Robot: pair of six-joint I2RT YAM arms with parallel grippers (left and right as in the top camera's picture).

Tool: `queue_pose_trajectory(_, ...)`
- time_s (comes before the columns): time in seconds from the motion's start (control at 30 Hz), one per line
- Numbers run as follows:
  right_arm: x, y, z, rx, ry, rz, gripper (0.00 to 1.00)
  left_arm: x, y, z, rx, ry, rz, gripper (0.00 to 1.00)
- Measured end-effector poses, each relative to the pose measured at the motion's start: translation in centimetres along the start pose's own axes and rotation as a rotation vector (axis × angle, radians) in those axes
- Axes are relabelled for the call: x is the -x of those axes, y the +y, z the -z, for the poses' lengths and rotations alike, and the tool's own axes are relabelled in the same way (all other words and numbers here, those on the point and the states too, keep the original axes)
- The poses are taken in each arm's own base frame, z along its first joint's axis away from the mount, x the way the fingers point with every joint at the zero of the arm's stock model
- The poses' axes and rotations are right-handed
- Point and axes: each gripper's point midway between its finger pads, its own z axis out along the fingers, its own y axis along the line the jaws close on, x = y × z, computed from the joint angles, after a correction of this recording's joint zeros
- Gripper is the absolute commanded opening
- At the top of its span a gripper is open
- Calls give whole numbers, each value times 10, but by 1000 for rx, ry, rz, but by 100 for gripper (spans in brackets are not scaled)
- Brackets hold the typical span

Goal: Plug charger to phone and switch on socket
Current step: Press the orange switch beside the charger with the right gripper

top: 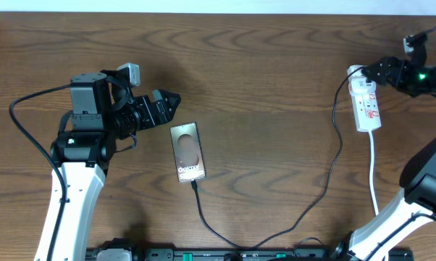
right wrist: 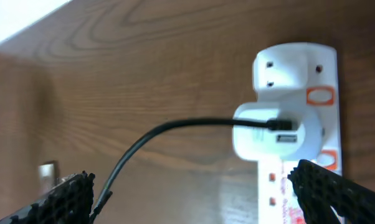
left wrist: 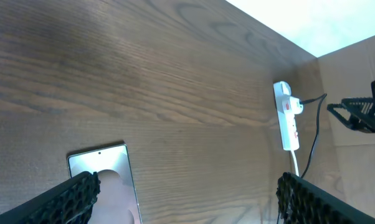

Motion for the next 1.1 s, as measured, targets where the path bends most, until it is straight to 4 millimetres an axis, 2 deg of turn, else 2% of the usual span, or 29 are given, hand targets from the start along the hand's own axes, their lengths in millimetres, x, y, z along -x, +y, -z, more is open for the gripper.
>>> queue_pose_trajectory(0.27, -1, -19, -22, -136, 51, 16, 99, 0, 0, 0, 0, 0, 0, 93)
queue_pose_trajectory(0.5, -12, -42, -37, -198, 95, -22, 99, 0, 0, 0, 0, 0, 0, 93)
queue_pose_trajectory(0.93, -37, -66, -69, -188, 175, -89, 99, 0, 0, 0, 0, 0, 0, 93)
queue_pose_trajectory(1.1, -35, -68, -72, -179, 168, -90, 99, 0, 0, 0, 0, 0, 0, 93)
